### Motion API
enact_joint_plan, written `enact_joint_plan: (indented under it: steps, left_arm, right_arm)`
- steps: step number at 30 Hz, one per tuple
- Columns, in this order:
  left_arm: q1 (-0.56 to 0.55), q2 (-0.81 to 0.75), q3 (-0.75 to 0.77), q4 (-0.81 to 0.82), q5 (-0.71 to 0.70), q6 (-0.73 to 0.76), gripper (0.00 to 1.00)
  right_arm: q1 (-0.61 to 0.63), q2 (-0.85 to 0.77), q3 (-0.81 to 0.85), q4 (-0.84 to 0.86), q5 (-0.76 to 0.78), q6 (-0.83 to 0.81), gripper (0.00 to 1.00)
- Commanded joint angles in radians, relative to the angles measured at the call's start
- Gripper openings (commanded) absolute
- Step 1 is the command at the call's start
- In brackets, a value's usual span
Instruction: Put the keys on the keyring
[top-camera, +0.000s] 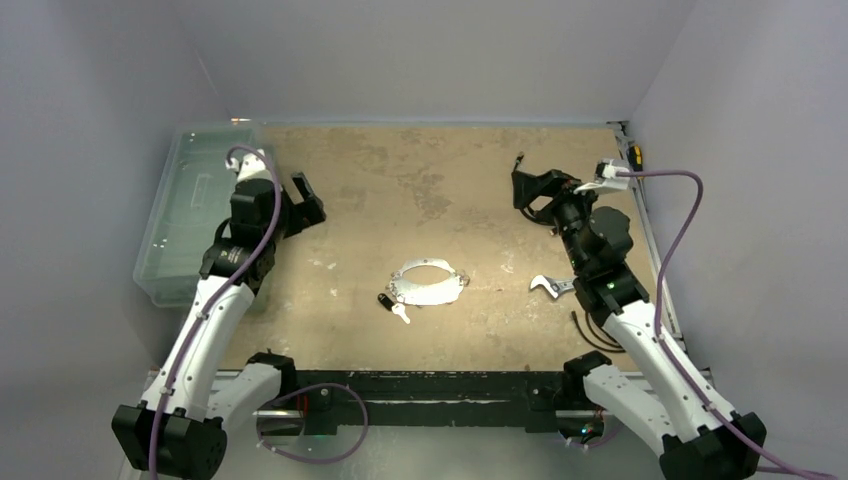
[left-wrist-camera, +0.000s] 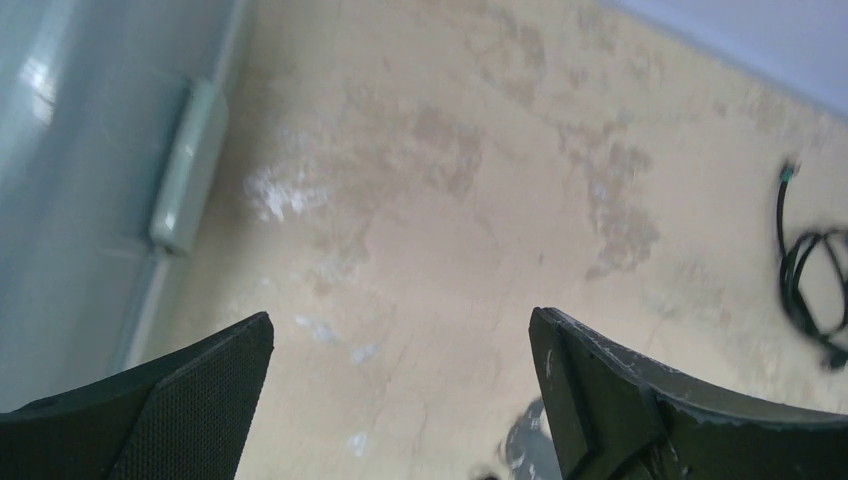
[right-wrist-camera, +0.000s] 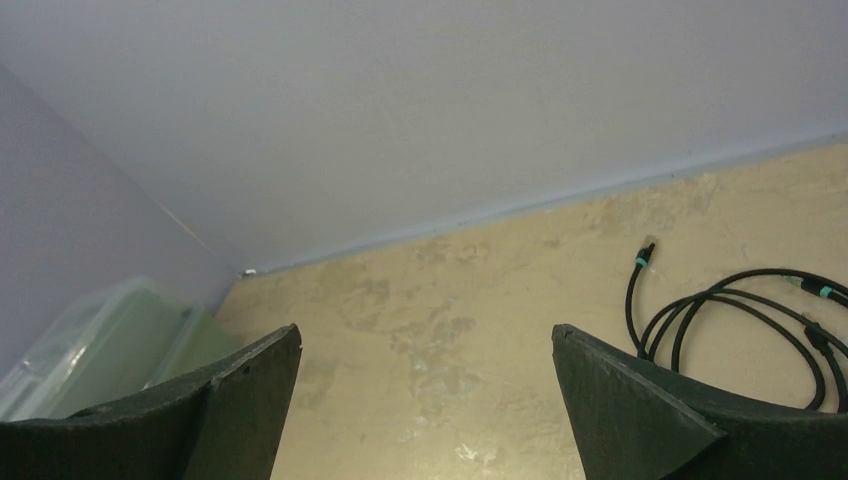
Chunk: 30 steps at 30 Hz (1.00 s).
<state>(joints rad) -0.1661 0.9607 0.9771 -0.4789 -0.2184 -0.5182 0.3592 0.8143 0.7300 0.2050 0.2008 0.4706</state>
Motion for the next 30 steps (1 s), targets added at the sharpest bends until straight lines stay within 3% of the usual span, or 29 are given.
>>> enact_joint_plan:
  steps: [1, 5, 9, 14, 18, 21, 26, 30]
  left_arm:
    - [-0.011, -0.07, -0.116, 0.001, 0.204, 0.083, 0.99]
    - [-0.031, -0.13, -0.125, -0.005, 0.265, 0.169, 0.99]
    - [-0.138, -0.156, -0.096, -0.068, 0.19, 0.217, 0.96]
    - [-0.158, -0.159, -0.136, -0.03, 0.212, 0.211, 0.91]
    - [-0.158, -0.123, -0.139, -0.018, 0.276, 0.211, 0.86]
    - [-0.159, -0.125, -0.141, -0.016, 0.287, 0.211, 0.85]
    - [-0.162, -0.148, -0.143, -0.023, 0.246, 0.204, 0.84]
    - [-0.173, -0.149, -0.143, -0.029, 0.222, 0.199, 0.83]
  right_arm:
    - [-0.002, 0.062, 0.032, -0.054, -0.069, -0.018, 0.99]
    - [-0.002, 0.11, 0.091, -0.135, -0.103, -0.044, 0.99]
    - [0.018, 0.179, 0.165, -0.228, -0.154, -0.054, 0.99]
    - [0.078, 0.31, 0.266, -0.339, -0.151, 0.061, 0.99]
    - [0.228, 0.428, 0.351, -0.408, 0.031, 0.175, 0.98]
    - [0.336, 0.533, 0.413, -0.459, 0.107, 0.26, 0.87]
    - [0.5, 0.699, 0.508, -0.519, 0.229, 0.339, 0.97]
    - [0.577, 0.786, 0.521, -0.512, 0.255, 0.473, 0.93]
